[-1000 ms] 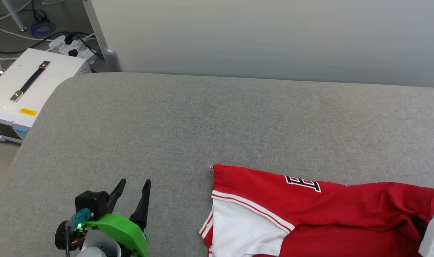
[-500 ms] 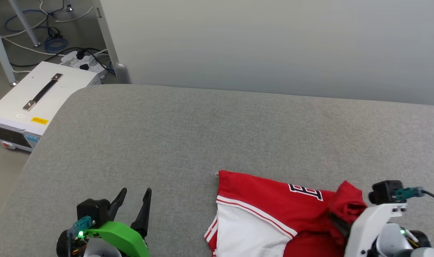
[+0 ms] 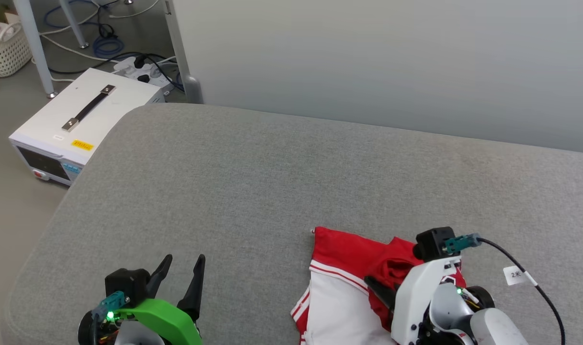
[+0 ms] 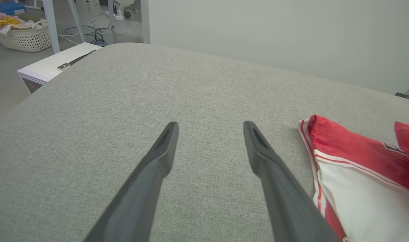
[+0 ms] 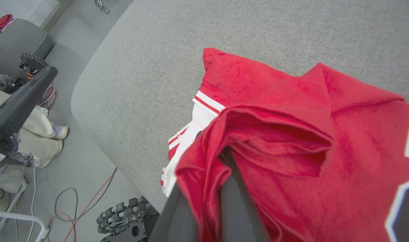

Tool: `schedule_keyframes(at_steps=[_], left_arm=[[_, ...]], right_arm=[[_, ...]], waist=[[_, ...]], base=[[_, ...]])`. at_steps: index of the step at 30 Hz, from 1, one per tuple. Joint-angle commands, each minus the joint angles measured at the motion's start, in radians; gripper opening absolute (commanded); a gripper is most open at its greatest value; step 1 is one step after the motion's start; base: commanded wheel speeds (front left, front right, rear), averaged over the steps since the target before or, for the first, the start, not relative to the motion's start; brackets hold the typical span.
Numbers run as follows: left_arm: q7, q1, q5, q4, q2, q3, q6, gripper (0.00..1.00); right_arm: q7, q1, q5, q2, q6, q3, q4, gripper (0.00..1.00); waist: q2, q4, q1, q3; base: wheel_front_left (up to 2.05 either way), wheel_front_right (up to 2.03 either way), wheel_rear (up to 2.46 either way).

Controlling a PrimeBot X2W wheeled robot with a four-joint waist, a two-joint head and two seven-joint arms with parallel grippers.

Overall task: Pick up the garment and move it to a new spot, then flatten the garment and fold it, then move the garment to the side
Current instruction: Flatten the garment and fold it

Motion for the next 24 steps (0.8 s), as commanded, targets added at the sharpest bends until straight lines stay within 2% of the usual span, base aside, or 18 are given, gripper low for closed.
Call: schedule_keyframes(at_steps=[1, 8, 9, 10, 11, 20, 24], left_arm=[[-0.001, 0.000, -0.004, 0.003, -0.007, -0.003, -0.003, 1.00], [0.002, -0.011, -0.003, 0.011, -0.014, -0.010, -0.007, 1.00], [0.002, -0.013, -0.002, 0.013, -0.015, -0.011, -0.009, 1.00], [0.002, -0.014, -0.002, 0.014, -0.016, -0.012, -0.010, 1.00], [0.002, -0.016, -0.002, 0.016, -0.017, -0.013, -0.010, 1.00], [0.000, -0.015, -0.004, 0.024, -0.018, -0.007, -0.008, 1.00], [-0.001, -0.009, -0.003, 0.019, -0.017, -0.006, -0.006, 1.00]], right_arm=[[-0.022, -0.025, 0.010, 0.001, -0.001, 0.018, 0.029, 0.00], [-0.104, -0.091, 0.027, 0.001, -0.001, 0.111, 0.193, 0.00], [-0.123, -0.103, 0.020, 0.001, -0.001, 0.124, 0.218, 0.21], [-0.134, -0.113, 0.012, 0.001, -0.001, 0.138, 0.237, 0.47], [-0.147, -0.124, 0.007, 0.001, -0.001, 0.157, 0.257, 1.00], [-0.231, -0.193, 0.142, 0.001, -0.001, 0.296, 0.264, 1.00], [-0.249, -0.215, 0.153, 0.001, -0.001, 0.302, 0.257, 1.00]], waist=[[0.0000, 0.020, 0.0000, 0.007], [0.0000, 0.061, 0.0000, 0.020], [0.0000, 0.066, 0.0000, 0.022], [0.0000, 0.069, 0.0000, 0.023], [0.0000, 0.073, 0.0000, 0.024], [0.0000, 0.065, 0.0000, 0.016], [0.0000, 0.043, 0.0000, 0.004]], base=[[0.00, 0.00, 0.00], [0.00, 0.00, 0.00], [0.00, 0.00, 0.00], [0.00, 0.00, 0.00], [0.00, 0.00, 0.00], [0.00, 0.00, 0.00], [0.00, 0.00, 0.00]])
